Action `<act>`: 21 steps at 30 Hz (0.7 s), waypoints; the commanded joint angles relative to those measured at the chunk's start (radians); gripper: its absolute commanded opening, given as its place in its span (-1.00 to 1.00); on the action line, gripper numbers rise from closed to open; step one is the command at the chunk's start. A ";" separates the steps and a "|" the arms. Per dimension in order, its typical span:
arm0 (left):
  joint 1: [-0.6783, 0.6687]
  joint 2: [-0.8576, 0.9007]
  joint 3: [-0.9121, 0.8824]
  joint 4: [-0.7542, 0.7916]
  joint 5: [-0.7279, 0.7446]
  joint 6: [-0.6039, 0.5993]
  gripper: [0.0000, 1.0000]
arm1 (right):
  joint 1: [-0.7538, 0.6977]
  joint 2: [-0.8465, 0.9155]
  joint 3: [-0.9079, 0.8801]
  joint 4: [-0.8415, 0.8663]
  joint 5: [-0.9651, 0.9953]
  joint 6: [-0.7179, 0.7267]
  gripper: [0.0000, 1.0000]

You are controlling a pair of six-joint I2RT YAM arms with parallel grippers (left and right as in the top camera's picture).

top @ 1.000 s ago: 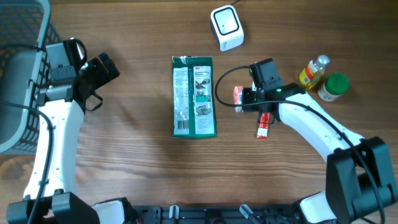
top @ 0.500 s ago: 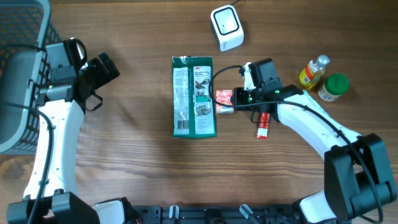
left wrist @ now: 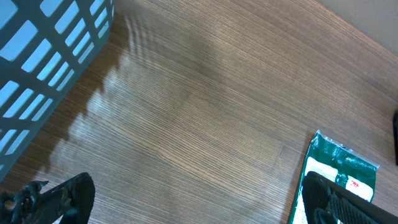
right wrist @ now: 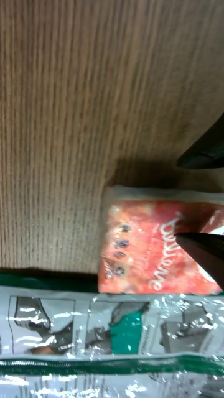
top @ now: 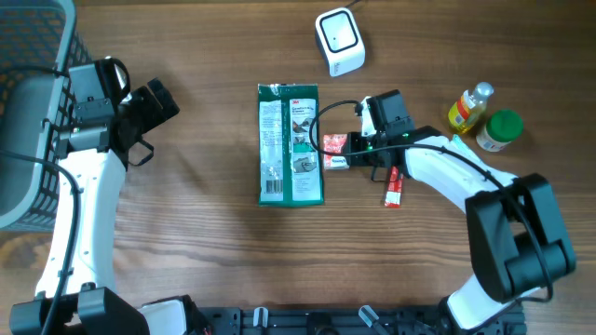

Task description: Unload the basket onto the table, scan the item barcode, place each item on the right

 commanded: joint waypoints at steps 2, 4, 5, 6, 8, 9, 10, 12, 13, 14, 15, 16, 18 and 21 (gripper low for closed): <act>0.004 -0.005 0.010 0.003 0.005 -0.009 1.00 | -0.005 0.027 -0.002 0.031 -0.032 0.004 -0.32; 0.004 -0.005 0.010 0.003 0.005 -0.009 1.00 | -0.005 0.028 -0.002 0.030 -0.032 0.004 -0.40; 0.004 -0.005 0.010 0.003 0.005 -0.009 1.00 | -0.005 0.029 -0.002 0.028 -0.032 0.004 -0.42; 0.004 -0.005 0.010 0.003 0.005 -0.009 0.99 | -0.005 0.033 -0.002 0.026 -0.032 0.004 -0.42; 0.004 -0.005 0.010 0.003 0.005 -0.009 1.00 | -0.004 0.044 -0.003 0.023 -0.032 0.005 -0.42; 0.004 -0.005 0.010 0.003 0.005 -0.009 1.00 | -0.003 0.050 -0.003 0.020 -0.032 0.005 -0.43; 0.004 -0.005 0.010 0.003 0.005 -0.009 1.00 | -0.003 0.055 -0.003 0.019 -0.031 0.005 -0.45; 0.004 -0.005 0.010 0.003 0.005 -0.009 1.00 | -0.003 0.057 -0.003 0.017 -0.031 0.005 -0.54; 0.004 -0.005 0.010 0.003 0.005 -0.009 1.00 | -0.003 0.057 -0.002 0.018 -0.032 0.005 -0.56; 0.004 -0.005 0.010 0.003 0.005 -0.009 1.00 | -0.003 0.057 -0.002 0.020 -0.032 0.005 -0.64; 0.004 -0.005 0.010 0.003 0.005 -0.009 1.00 | -0.003 0.057 -0.001 0.021 -0.032 0.005 -0.84; 0.004 -0.005 0.010 0.003 0.005 -0.009 1.00 | -0.003 0.056 -0.001 0.019 -0.032 0.004 -0.91; 0.004 -0.005 0.010 0.003 0.005 -0.009 1.00 | -0.003 0.050 0.002 0.017 -0.032 0.001 -0.91; 0.004 -0.005 0.010 0.003 0.005 -0.009 1.00 | -0.005 0.023 0.028 -0.019 -0.032 -0.059 -0.92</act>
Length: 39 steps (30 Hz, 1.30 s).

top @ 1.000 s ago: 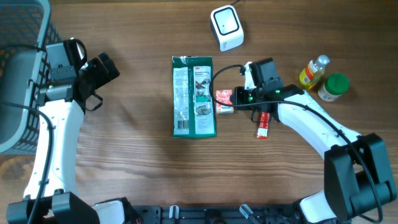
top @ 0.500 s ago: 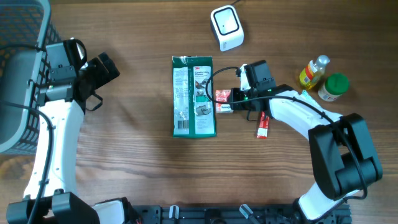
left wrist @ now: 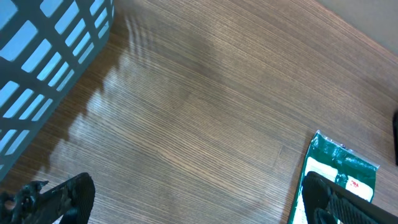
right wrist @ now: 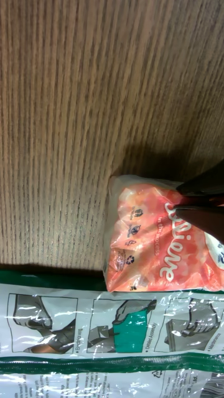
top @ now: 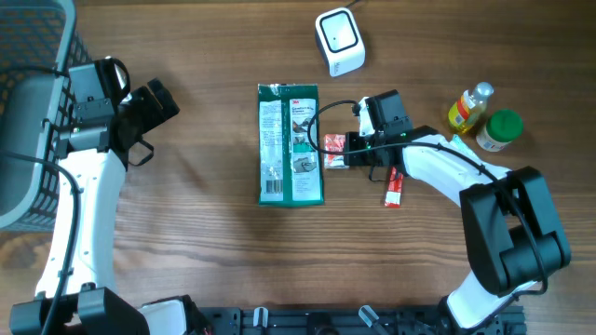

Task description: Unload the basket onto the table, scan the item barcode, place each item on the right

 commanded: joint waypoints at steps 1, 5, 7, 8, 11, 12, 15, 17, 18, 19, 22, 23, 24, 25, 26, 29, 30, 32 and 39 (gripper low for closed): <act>0.004 -0.005 0.010 0.003 0.005 -0.009 1.00 | -0.002 -0.026 0.038 -0.046 0.002 -0.096 -0.92; 0.004 -0.005 0.010 0.003 0.005 -0.009 1.00 | -0.002 -0.134 0.089 -0.069 0.023 -0.202 -0.92; 0.004 -0.005 0.010 0.003 0.005 -0.009 1.00 | -0.002 -0.196 0.112 -0.086 0.038 -0.286 -0.91; 0.004 -0.005 0.010 0.003 0.005 -0.009 1.00 | -0.002 -0.221 0.119 -0.092 0.038 -0.324 -0.92; 0.004 -0.005 0.010 0.003 0.005 -0.009 1.00 | -0.002 -0.297 0.131 -0.107 0.059 -0.404 -0.91; 0.004 -0.005 0.010 0.003 0.005 -0.009 1.00 | -0.002 -0.321 0.136 -0.110 0.104 -0.409 -0.91; 0.004 -0.005 0.010 0.003 0.005 -0.009 1.00 | 0.004 -0.359 0.169 -0.114 0.231 -0.431 -0.91; 0.004 -0.005 0.010 0.003 0.005 -0.009 1.00 | 0.022 -0.358 0.234 -0.158 0.283 -0.499 -0.92; 0.004 -0.005 0.010 0.003 0.005 -0.009 1.00 | 0.031 -0.355 0.271 -0.182 0.313 -0.518 -0.92; 0.004 -0.005 0.010 0.003 0.005 -0.009 1.00 | 0.037 -0.352 0.302 -0.201 0.334 -0.527 -0.92; 0.004 -0.005 0.010 0.003 0.005 -0.009 1.00 | 0.048 -0.327 0.438 -0.241 0.404 -0.589 -0.92; 0.004 -0.005 0.010 0.003 0.005 -0.009 1.00 | 0.048 -0.312 0.475 -0.240 0.429 -0.620 -0.92; 0.004 -0.005 0.010 0.003 0.005 -0.009 1.00 | 0.048 -0.296 0.501 -0.239 0.449 -0.657 -0.92; 0.004 -0.005 0.010 0.003 0.005 -0.009 1.00 | 0.049 -0.279 0.525 -0.238 0.467 -0.694 -0.92; 0.004 -0.005 0.010 0.003 0.005 -0.009 1.00 | 0.049 -0.262 0.536 -0.229 0.472 -0.747 -0.91; 0.004 -0.005 0.010 0.003 0.005 -0.009 1.00 | 0.052 -0.203 0.537 -0.142 0.516 -0.914 -0.92; 0.004 -0.005 0.010 0.003 0.005 -0.009 1.00 | 0.053 -0.172 0.537 -0.099 0.558 -0.958 -0.91; 0.004 -0.005 0.010 0.003 0.005 -0.009 1.00 | 0.054 -0.117 0.537 -0.032 0.609 -1.016 -0.91; 0.004 -0.005 0.010 0.003 0.005 -0.009 1.00 | 0.065 0.117 0.536 0.185 0.657 -1.125 -0.91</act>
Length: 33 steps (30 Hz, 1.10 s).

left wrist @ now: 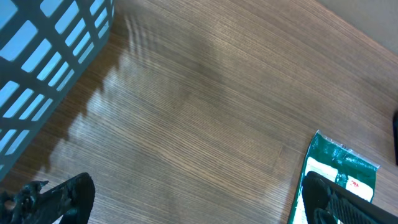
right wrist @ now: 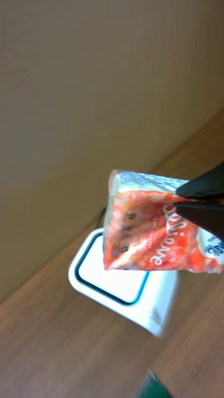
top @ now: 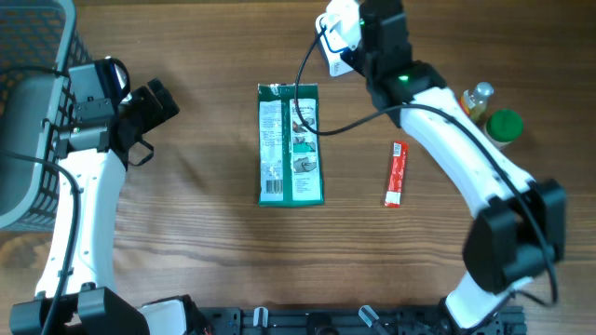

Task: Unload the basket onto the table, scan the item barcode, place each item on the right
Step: 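Lift the Kleenex pack up to the white scanner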

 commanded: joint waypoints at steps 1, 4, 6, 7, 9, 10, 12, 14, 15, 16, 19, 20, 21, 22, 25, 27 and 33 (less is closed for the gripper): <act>0.004 -0.005 0.010 0.005 0.005 -0.009 1.00 | 0.017 0.108 0.009 0.105 0.082 -0.067 -0.91; 0.004 -0.005 0.010 0.004 0.005 -0.009 1.00 | 0.023 0.166 0.009 0.180 0.089 -0.121 -0.91; 0.004 -0.005 0.010 0.004 0.005 -0.009 1.00 | 0.025 0.194 0.009 0.219 0.090 -0.161 -0.91; 0.004 -0.005 0.010 0.005 0.005 -0.009 1.00 | 0.025 0.206 0.009 0.243 0.098 -0.180 -0.91; 0.004 -0.005 0.010 0.005 0.005 -0.009 1.00 | 0.025 0.237 0.009 0.309 0.126 -0.230 -0.92; 0.004 -0.005 0.010 0.004 0.005 -0.009 1.00 | 0.025 0.242 0.009 0.327 0.132 -0.248 -0.91; 0.004 -0.005 0.010 0.004 0.005 -0.009 1.00 | 0.025 0.257 0.009 0.356 0.133 -0.283 -0.91; 0.004 -0.005 0.010 0.004 0.005 -0.009 1.00 | 0.025 0.279 0.009 0.391 0.129 -0.301 -0.91; 0.004 -0.005 0.010 0.004 0.005 -0.009 1.00 | 0.025 0.285 0.009 0.403 0.129 -0.301 -0.91; 0.004 -0.005 0.010 0.005 0.005 -0.009 1.00 | 0.025 0.294 0.009 0.406 0.120 -0.300 -0.91; 0.004 -0.005 0.010 0.005 0.005 -0.009 1.00 | 0.024 0.314 0.009 0.411 0.103 -0.296 -0.91; 0.004 -0.005 0.010 0.004 0.005 -0.009 1.00 | 0.024 0.319 0.009 0.416 0.103 -0.296 -0.91; 0.004 -0.005 0.010 0.004 0.005 -0.009 1.00 | 0.024 0.325 0.009 0.417 0.103 -0.296 -0.91; 0.004 -0.005 0.010 0.005 0.005 -0.009 1.00 | 0.024 0.328 0.009 0.420 0.103 -0.296 -0.91; 0.004 -0.005 0.010 0.004 0.005 -0.009 1.00 | 0.024 0.332 0.009 0.426 0.103 -0.268 -0.92; 0.004 -0.005 0.010 0.004 0.005 -0.009 1.00 | 0.024 0.330 0.009 0.446 0.104 -0.203 -0.91; 0.004 -0.005 0.010 0.004 0.005 -0.009 1.00 | 0.030 0.201 0.009 0.394 0.137 0.013 -0.92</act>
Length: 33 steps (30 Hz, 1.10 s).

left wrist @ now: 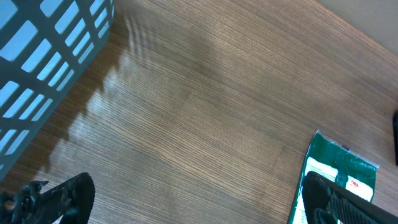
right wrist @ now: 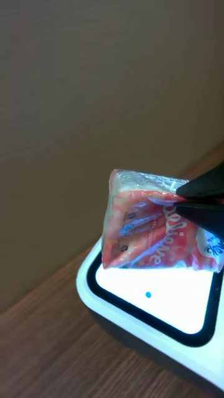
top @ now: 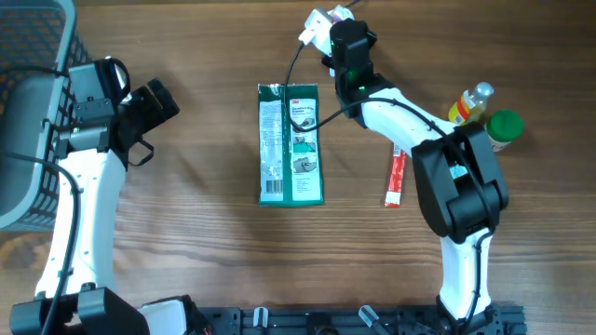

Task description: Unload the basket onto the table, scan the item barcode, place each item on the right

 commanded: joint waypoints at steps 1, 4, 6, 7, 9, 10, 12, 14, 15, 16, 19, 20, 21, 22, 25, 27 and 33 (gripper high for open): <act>0.004 -0.005 0.010 0.003 0.005 -0.009 1.00 | 0.008 -0.150 0.010 -0.082 0.022 0.161 -0.91; 0.004 -0.005 0.010 0.003 0.005 -0.009 1.00 | 0.008 -0.282 0.010 -0.292 0.021 0.305 -0.91; 0.004 -0.005 0.010 0.003 0.005 -0.009 1.00 | 0.008 -0.356 0.010 -0.478 0.021 0.435 -0.91; 0.004 -0.005 0.010 0.003 0.005 -0.009 1.00 | 0.007 -0.390 0.010 -0.595 0.016 0.514 -0.92; 0.004 -0.005 0.010 0.003 0.005 -0.009 1.00 | 0.007 -0.438 0.010 -0.847 -0.012 0.666 -0.91; 0.004 -0.005 0.010 0.003 0.005 -0.009 1.00 | 0.007 -0.447 0.009 -0.933 -0.027 0.706 -0.91; 0.004 -0.005 0.010 0.003 0.005 -0.009 1.00 | 0.006 -0.450 0.009 -1.142 -0.072 0.809 -0.91; 0.004 -0.005 0.010 0.003 0.005 -0.009 1.00 | 0.006 -0.444 -0.018 -1.318 -0.114 0.901 -0.91; 0.004 -0.005 0.010 0.003 0.005 -0.009 1.00 | 0.006 -0.444 -0.041 -1.369 -0.118 0.938 -0.91; 0.004 -0.005 0.010 0.003 0.005 -0.009 1.00 | 0.006 -0.444 -0.076 -1.414 -0.117 0.977 -0.91; 0.004 -0.005 0.010 0.004 0.005 -0.009 1.00 | 0.006 -0.444 -0.161 -1.416 -0.117 1.008 -0.91; 0.004 -0.005 0.010 0.003 0.005 -0.009 1.00 | 0.006 -0.444 -0.192 -1.394 -0.113 1.008 -0.91; 0.004 -0.005 0.010 0.003 0.005 -0.009 1.00 | 0.006 -0.444 -0.212 -1.377 -0.114 1.008 -0.91; 0.004 -0.005 0.010 0.003 0.005 -0.009 1.00 | 0.006 -0.444 -0.236 -1.354 -0.114 1.008 -0.91; 0.004 -0.005 0.010 0.003 0.005 -0.009 1.00 | 0.006 -0.444 -0.296 -1.289 -0.144 1.019 -0.88; 0.004 -0.005 0.010 0.003 0.005 -0.009 1.00 | 0.007 -0.444 -0.319 -1.255 -0.222 1.033 -0.80; 0.004 -0.005 0.010 0.003 0.005 -0.009 1.00 | 0.006 -0.444 -0.348 -1.255 -0.267 1.114 -0.90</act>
